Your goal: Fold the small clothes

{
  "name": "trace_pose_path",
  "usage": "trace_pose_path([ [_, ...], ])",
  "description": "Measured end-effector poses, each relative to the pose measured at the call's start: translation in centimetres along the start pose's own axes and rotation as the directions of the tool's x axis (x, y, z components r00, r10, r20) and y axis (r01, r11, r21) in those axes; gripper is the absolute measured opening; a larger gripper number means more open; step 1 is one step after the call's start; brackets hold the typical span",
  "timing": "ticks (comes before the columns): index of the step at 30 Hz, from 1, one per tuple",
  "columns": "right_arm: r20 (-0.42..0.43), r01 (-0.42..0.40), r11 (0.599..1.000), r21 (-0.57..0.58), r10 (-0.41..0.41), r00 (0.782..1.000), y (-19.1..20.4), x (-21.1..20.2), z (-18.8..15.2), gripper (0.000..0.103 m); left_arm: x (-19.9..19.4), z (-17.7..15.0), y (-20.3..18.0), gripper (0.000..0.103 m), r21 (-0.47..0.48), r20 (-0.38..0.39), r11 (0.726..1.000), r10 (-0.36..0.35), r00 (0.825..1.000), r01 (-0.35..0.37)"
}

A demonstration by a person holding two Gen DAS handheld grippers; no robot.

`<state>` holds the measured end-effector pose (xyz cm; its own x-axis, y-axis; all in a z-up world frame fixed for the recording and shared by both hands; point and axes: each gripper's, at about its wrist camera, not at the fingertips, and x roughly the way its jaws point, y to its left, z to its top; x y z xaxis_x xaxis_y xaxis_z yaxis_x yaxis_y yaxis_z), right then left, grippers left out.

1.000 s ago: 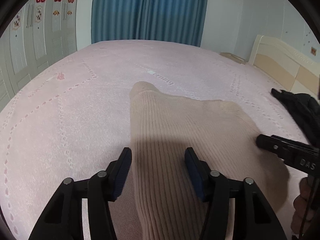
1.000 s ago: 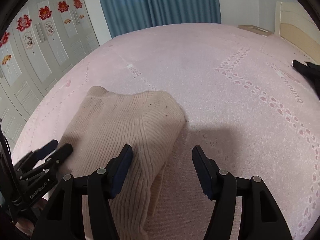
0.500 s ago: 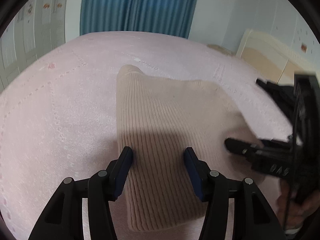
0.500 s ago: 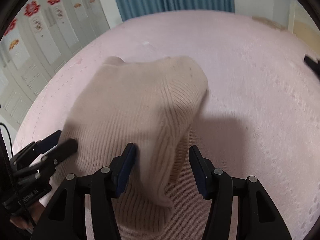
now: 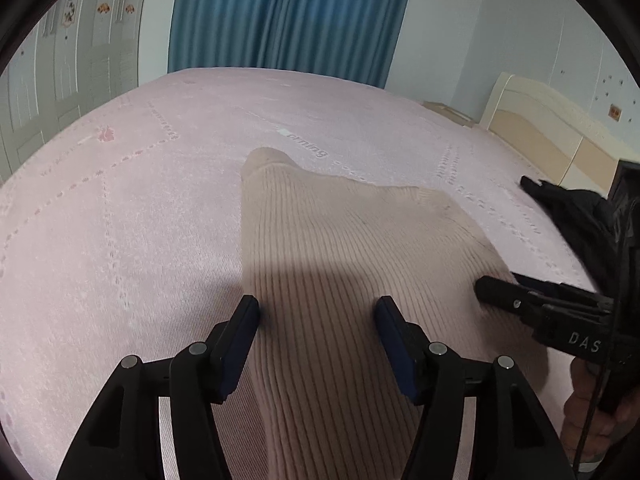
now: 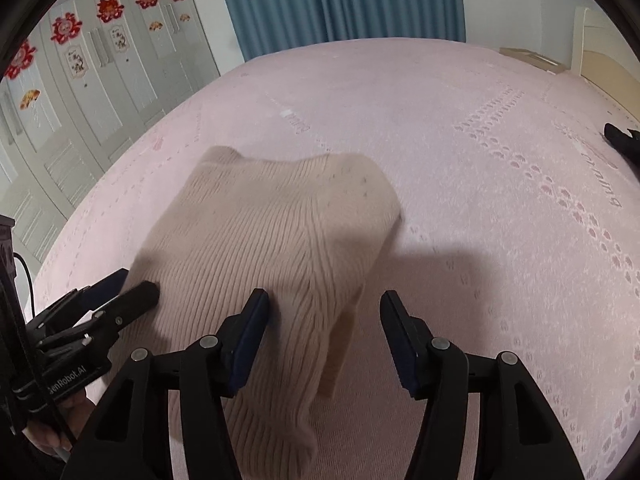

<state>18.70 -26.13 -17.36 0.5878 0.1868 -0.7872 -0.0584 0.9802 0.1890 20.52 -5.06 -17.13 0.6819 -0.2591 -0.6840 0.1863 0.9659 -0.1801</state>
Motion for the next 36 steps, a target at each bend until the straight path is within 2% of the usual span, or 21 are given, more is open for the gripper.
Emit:
trace_pose_path([
  [6,0.002,0.03,0.999,0.01,-0.03,1.0,0.0,1.4,1.6,0.056,1.4,2.0,1.2,0.058,-0.015,-0.021,0.998,0.058,0.998,-0.058],
  [9,-0.009,0.033,0.999,0.022,-0.033,0.999,-0.5,2.0,2.4,0.056,1.9,2.6,2.2,0.057,-0.041,-0.028,0.998,0.051,0.998,-0.052],
  [13,-0.027,0.007,0.998,0.06,-0.006,1.0,-1.5,3.0,3.0,0.056,2.8,3.5,3.1,0.054,-0.067,-0.036,0.998,0.012,0.999,-0.015],
  [18,-0.039,-0.033,0.991,0.133,0.038,0.998,-2.5,3.8,3.5,0.056,4.2,4.8,4.7,0.051,-0.158,-0.043,0.987,-0.042,0.998,0.035],
  [26,-0.034,-0.039,0.99,0.133,0.044,0.998,-2.5,4.2,3.5,0.055,7.7,5.6,6.3,0.049,-0.251,-0.093,0.966,-0.079,0.993,0.054],
  [31,-0.035,-0.067,0.987,0.147,0.073,0.997,-3.1,4.9,3.6,0.054,9.8,6.1,7.8,0.049,-0.363,-0.114,0.924,-0.175,0.978,0.123],
  [32,-0.036,-0.071,0.986,0.151,0.078,0.996,-3.2,5.0,3.7,0.054,10.1,6.2,8.0,0.048,-0.38,-0.111,0.916,-0.186,0.976,0.131],
  [33,-0.036,-0.076,0.985,0.154,0.083,0.996,-3.3,5.1,3.6,0.054,10.2,6.2,8.1,0.04,-0.389,-0.102,0.91,-0.194,0.976,0.14],
  [34,-0.037,-0.081,0.984,0.159,0.088,0.995,-3.4,5.2,3.7,0.054,10.2,6.2,8.3,0.038,-0.405,-0.084,0.901,-0.207,0.975,0.157],
  [36,-0.038,-0.083,0.984,0.161,0.09,0.995,-3.4,5.2,3.7,0.054,10.0,6.2,8.3,0.025,-0.411,-0.056,0.894,-0.219,0.974,0.178],
])
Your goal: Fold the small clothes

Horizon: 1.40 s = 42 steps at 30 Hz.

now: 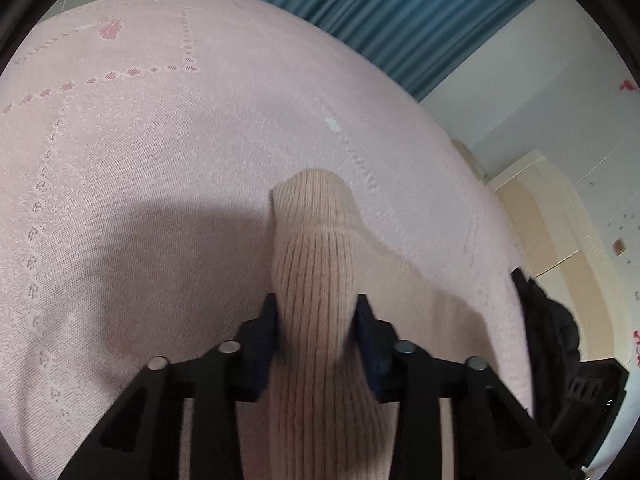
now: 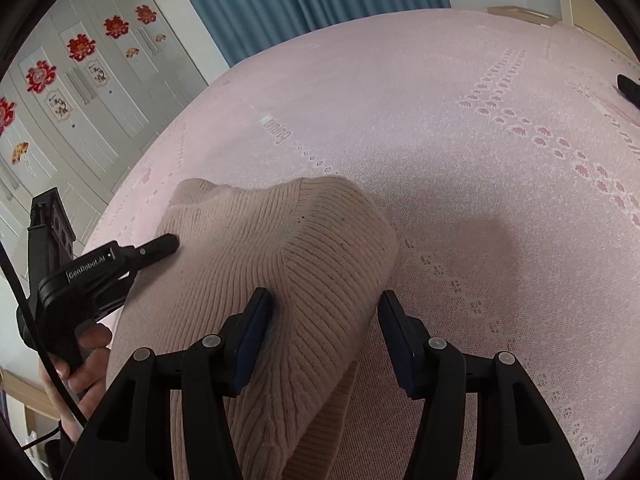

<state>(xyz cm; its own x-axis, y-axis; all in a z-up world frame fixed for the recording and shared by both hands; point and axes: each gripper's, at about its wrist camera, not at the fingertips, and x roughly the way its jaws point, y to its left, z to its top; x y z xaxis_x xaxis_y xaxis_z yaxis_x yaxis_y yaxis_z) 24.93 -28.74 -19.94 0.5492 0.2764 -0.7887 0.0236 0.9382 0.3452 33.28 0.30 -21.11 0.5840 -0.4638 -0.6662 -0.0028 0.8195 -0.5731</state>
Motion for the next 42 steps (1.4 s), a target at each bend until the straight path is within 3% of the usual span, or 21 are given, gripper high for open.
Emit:
trace_pose_path([
  [5,0.009,0.002,1.0,0.001,-0.002,1.0,0.2,-0.3,-0.1,0.053,-0.7,-0.5,-0.8,0.024,0.031,0.051,0.999,0.015,0.999,-0.016],
  [10,0.046,0.004,1.0,0.015,-0.005,0.999,-0.3,-0.9,0.1,0.05,-1.0,-0.6,-0.5,0.025,0.017,0.053,0.999,0.032,0.998,-0.033],
  [15,0.014,-0.074,0.99,0.116,0.073,0.997,-2.0,0.1,0.6,0.049,-2.1,-0.8,-1.1,0.026,0.076,0.084,0.995,0.053,0.995,-0.059],
  [16,0.016,-0.093,0.987,0.133,0.092,0.996,-2.3,0.1,0.6,0.046,-2.3,-1.1,-1.4,0.026,0.097,0.088,0.993,0.057,0.994,-0.065],
  [18,0.035,-0.122,0.982,0.144,0.118,0.992,-2.2,-0.1,0.6,0.024,-2.5,-1.4,-1.8,0.026,0.141,0.093,0.986,0.077,0.993,-0.09],
  [21,0.108,-0.149,0.986,0.078,0.141,0.984,-1.3,-1.7,0.7,0.011,-2.8,-2.0,-2.2,0.026,0.204,0.103,0.97,0.11,0.989,-0.129],
  [23,0.148,-0.212,0.974,0.08,0.199,0.969,-1.4,-2.6,0.9,0.011,-3.1,-2.2,-2.5,0.026,0.225,0.105,0.966,0.109,0.989,-0.13],
  [24,0.143,-0.202,0.976,0.085,0.189,0.972,-1.6,-2.5,1.0,0.011,-3.3,-2.2,-2.6,0.026,0.229,0.105,0.965,0.104,0.989,-0.126],
  [27,0.024,-0.033,0.995,0.095,0.031,0.999,-2.3,-0.1,1.1,0.012,-4.0,-2.5,-2.5,0.029,0.24,0.107,0.965,0.084,0.991,-0.107],
  [28,0.01,-0.021,0.994,0.11,0.02,1.0,-2.4,0.3,1.0,0.013,-4.3,-2.7,-2.5,0.029,0.248,0.112,0.963,0.083,0.99,-0.109],
  [30,0.033,-0.018,0.992,0.128,0.014,0.999,-2.5,-0.5,1.0,0.018,-4.8,-3.2,-2.4,0.029,0.261,0.117,0.958,0.088,0.989,-0.116],
  [32,0.072,-0.007,0.993,0.116,-0.001,0.997,-2.0,-1.9,0.8,0.031,-5.5,-3.6,-2.4,0.029,0.275,0.122,0.954,0.093,0.988,-0.124],
  [33,0.09,-0.005,0.993,0.115,-0.005,0.996,-2.0,-2.5,0.4,0.032,-5.7,-3.8,-2.5,0.029,0.277,0.122,0.953,0.091,0.988,-0.122],
  [42,0.047,-0.061,0.996,0.061,0.058,0.997,-0.5,-4.6,-3.3,0.032,-8.0,-6.3,-2.4,0.029,0.29,0.119,0.949,0.091,0.989,-0.122],
])
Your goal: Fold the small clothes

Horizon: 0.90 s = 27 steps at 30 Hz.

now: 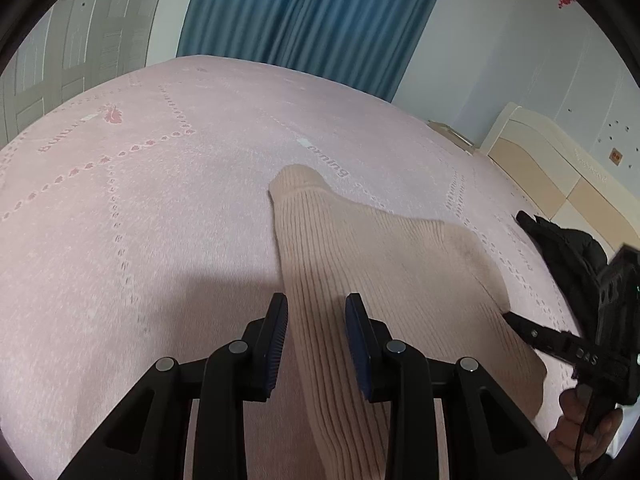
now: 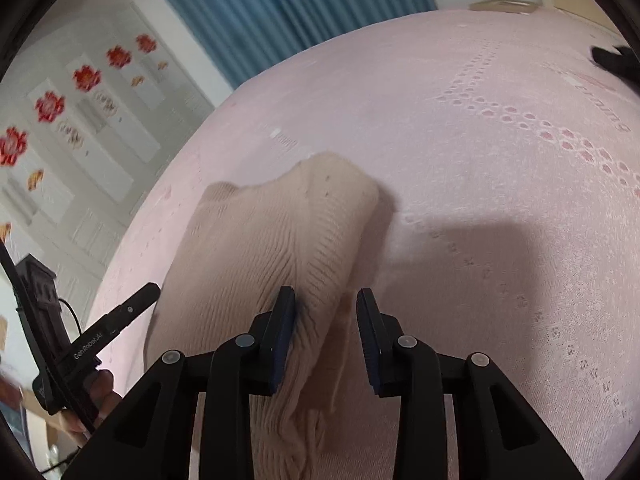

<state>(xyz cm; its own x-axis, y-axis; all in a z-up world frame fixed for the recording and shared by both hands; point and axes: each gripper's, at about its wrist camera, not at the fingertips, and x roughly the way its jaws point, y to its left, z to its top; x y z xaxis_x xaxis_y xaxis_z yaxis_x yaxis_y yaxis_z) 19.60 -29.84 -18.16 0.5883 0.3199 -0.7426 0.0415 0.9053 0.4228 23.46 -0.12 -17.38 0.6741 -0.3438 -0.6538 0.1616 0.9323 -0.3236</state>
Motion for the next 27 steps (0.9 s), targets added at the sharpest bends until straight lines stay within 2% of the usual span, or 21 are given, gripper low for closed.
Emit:
trace_pose_path([
  [1,-0.004,0.012,1.0,-0.008,-0.012,1.0,0.1,0.0,-0.1,0.032,-0.3,-0.3,-0.1,0.029,0.004,-0.002,1.0,-0.002,1.0,0.002],
  [3,0.008,-0.004,1.0,-0.023,0.004,1.0,0.2,-0.3,-0.4,0.011,-0.6,-0.8,-0.2,0.033,0.004,-0.003,1.0,0.002,1.0,-0.002],
  [7,0.102,-0.016,0.996,-0.085,0.025,0.994,0.7,-2.1,-0.9,0.009,-1.9,-1.9,-0.3,0.041,-0.021,0.0,0.999,-0.028,1.0,0.028],
  [10,0.065,0.06,0.996,-0.069,-0.056,0.996,0.6,-0.8,-1.3,0.009,-2.7,-2.6,-0.7,0.041,-0.02,0.006,0.998,-0.058,0.998,0.059],
  [12,0.071,0.119,0.988,-0.101,-0.112,0.991,1.4,-0.5,-1.3,0.009,-2.8,-2.9,-1.2,0.041,-0.011,0.008,0.998,-0.06,0.998,0.06],
  [13,0.081,0.152,0.98,-0.131,-0.142,0.986,2.0,-0.5,-1.4,0.009,-2.6,-3.1,-1.6,0.041,-0.003,0.004,0.999,-0.054,0.999,0.054],
  [16,0.082,0.185,0.973,-0.141,-0.174,0.981,2.2,-0.2,-1.5,0.008,-1.8,-3.2,-2.2,0.042,0.011,-0.007,0.999,-0.035,0.999,0.035],
  [23,0.045,0.211,0.969,-0.129,-0.207,0.977,1.7,0.7,-1.5,0.008,-0.7,-3.3,-2.9,0.051,0.049,-0.031,0.998,0.028,0.999,-0.027],
  [27,0.045,0.21,0.968,-0.136,-0.205,0.978,1.7,0.7,-1.6,0.009,-0.3,-3.3,-2.9,0.052,0.044,-0.042,0.998,0.034,0.999,-0.032],
])
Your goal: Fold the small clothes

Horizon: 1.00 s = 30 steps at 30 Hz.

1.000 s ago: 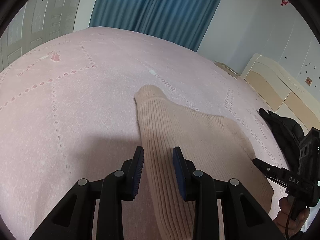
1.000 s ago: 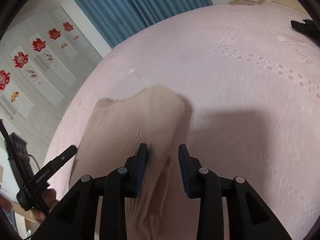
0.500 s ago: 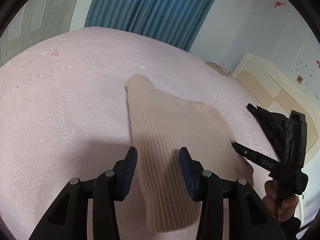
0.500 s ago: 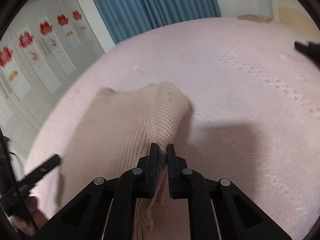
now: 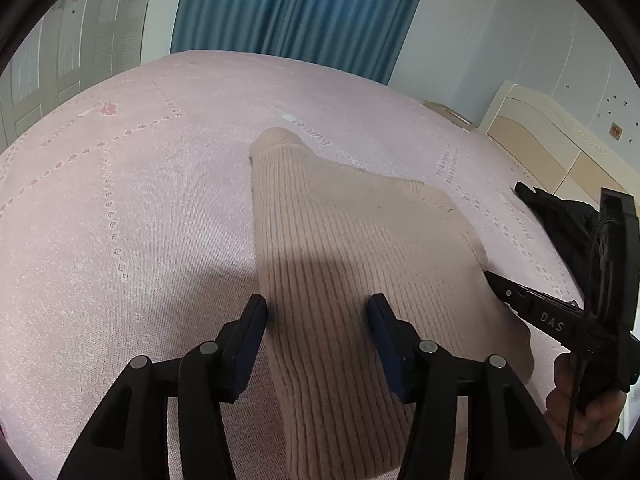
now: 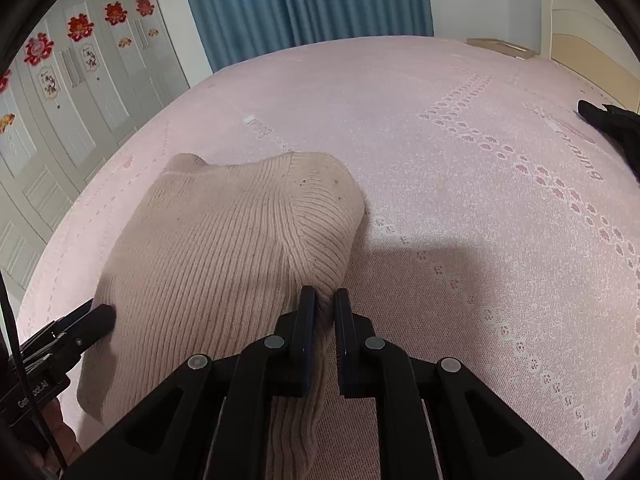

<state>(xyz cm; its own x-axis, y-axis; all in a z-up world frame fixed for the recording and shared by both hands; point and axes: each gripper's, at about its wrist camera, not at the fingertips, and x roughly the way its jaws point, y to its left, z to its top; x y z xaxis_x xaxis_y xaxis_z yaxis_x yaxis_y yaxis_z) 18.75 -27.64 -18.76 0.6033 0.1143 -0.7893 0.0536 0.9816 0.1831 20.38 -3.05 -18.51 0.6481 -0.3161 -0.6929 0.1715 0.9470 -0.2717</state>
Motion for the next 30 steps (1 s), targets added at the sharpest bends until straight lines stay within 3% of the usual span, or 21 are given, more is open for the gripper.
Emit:
trace_pose_path([
  [8,0.037,-0.036,0.999,0.013,0.035,0.999,-0.2,-0.7,0.4,0.016,0.5,-0.1,-0.3,0.053,0.011,-0.01,1.0,0.027,1.0,-0.027],
  [11,0.015,-0.007,1.0,-0.005,0.007,1.0,0.1,-0.1,0.4,0.017,0.4,-0.1,-0.4,0.053,0.002,-0.005,1.0,0.018,1.0,-0.018],
  [13,0.017,0.004,1.0,0.001,-0.004,1.0,-0.1,-0.4,0.5,0.023,-0.1,-0.1,-0.4,0.053,0.001,-0.001,1.0,0.017,1.0,-0.017],
  [15,0.021,0.009,1.0,0.015,-0.01,1.0,-0.6,-0.8,0.5,0.037,-0.5,-0.2,-0.2,0.054,0.006,-0.002,1.0,0.021,1.0,-0.021],
  [17,0.015,0.027,0.999,0.03,-0.027,1.0,-1.2,-1.5,0.1,0.046,-1.1,-0.7,-0.1,0.06,0.008,-0.01,0.999,0.032,0.999,-0.032],
  [19,-0.002,0.055,0.997,0.049,-0.055,0.999,-1.9,-2.0,-0.5,0.048,-1.9,-1.5,0.2,0.063,0.002,-0.027,0.999,0.037,0.999,-0.037],
  [25,-0.047,0.067,0.994,0.084,-0.063,0.997,-3.3,-5.7,-3.0,0.048,-4.9,-3.4,-0.4,0.061,0.011,-0.055,0.996,0.092,0.994,-0.092],
  [30,-0.043,0.059,0.997,0.05,-0.057,0.997,-1.7,-10.8,-3.7,0.054,-8.9,-3.1,-2.1,0.063,-0.005,-0.039,0.995,0.098,0.994,-0.098],
])
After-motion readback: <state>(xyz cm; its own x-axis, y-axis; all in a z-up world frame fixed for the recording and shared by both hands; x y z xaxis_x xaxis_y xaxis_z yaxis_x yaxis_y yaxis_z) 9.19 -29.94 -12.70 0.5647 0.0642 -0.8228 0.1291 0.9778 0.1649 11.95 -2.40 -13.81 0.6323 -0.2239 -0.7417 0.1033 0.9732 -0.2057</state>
